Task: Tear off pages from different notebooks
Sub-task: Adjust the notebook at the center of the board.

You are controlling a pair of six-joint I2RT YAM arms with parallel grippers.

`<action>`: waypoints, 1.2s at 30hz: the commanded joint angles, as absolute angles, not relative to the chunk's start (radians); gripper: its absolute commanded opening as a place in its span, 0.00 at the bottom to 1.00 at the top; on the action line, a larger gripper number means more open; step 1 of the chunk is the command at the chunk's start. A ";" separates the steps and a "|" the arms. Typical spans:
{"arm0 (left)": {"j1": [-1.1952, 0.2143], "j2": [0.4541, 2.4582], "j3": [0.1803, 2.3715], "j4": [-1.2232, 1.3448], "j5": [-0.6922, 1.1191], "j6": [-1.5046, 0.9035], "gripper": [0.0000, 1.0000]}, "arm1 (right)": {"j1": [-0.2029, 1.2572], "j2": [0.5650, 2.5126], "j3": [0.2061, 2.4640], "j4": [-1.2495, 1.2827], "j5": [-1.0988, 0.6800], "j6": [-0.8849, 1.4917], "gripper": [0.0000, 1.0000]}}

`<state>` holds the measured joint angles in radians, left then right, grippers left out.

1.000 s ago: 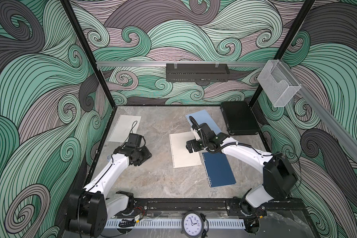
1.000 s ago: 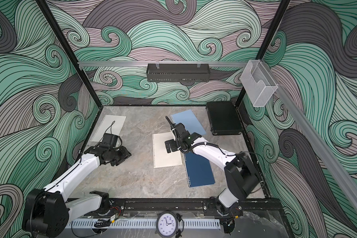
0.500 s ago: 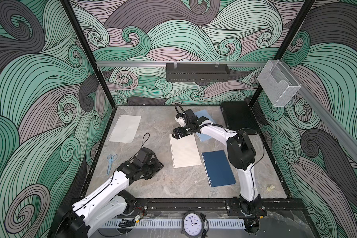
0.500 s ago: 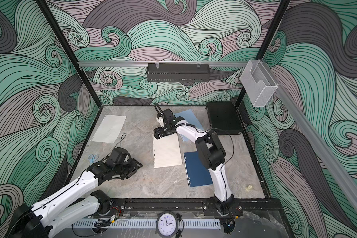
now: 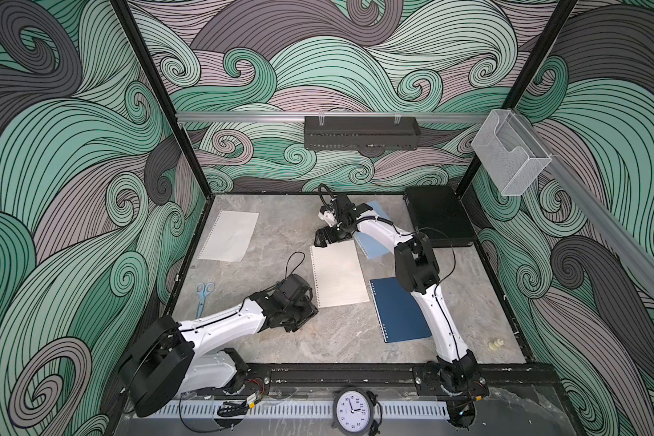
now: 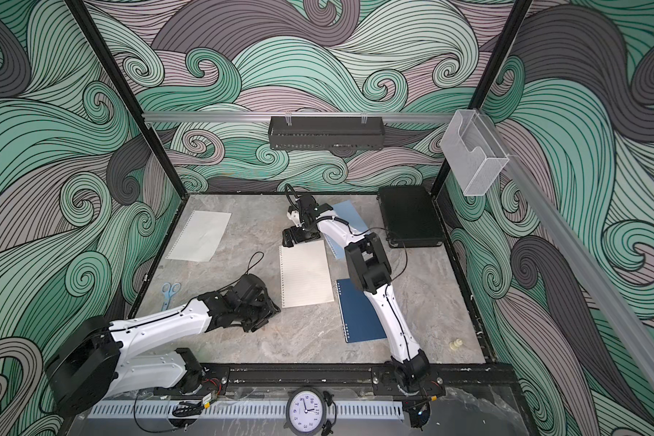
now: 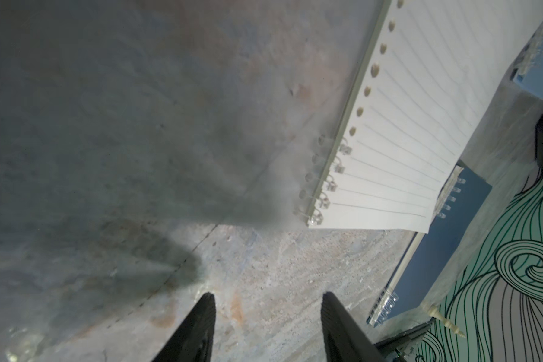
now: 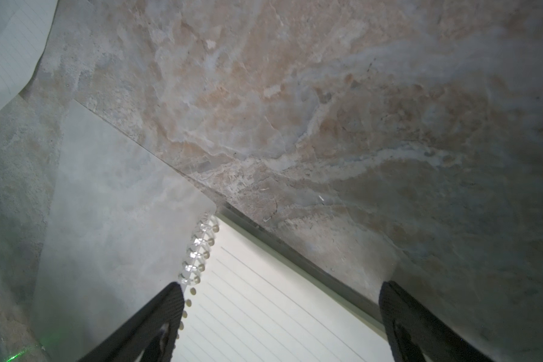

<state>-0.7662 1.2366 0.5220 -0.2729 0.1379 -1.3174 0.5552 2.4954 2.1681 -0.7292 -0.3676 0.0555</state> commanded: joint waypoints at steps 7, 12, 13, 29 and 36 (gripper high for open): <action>-0.753 1.310 0.557 -0.273 0.041 -1.317 0.55 | 0.538 2.490 2.153 -0.807 -0.420 0.023 0.97; -0.699 1.314 0.541 -0.286 0.020 -1.286 0.55 | 0.535 2.457 2.104 -0.805 -0.431 0.015 0.96; -0.686 1.317 0.540 -0.284 0.020 -1.278 0.55 | 0.535 2.449 2.092 -0.804 -0.433 0.012 0.96; -0.499 1.390 0.606 -0.327 0.044 -1.067 0.55 | 0.532 2.285 1.819 -0.728 -0.393 0.044 0.95; -0.439 1.511 0.688 -0.338 0.059 -0.954 0.55 | 0.528 2.203 1.685 -0.689 -0.353 0.085 0.94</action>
<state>-0.4629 1.4487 0.6701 -0.2848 0.0631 -1.0412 0.5285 2.2379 1.7332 -0.6750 -0.3660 0.0643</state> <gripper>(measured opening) 0.549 0.940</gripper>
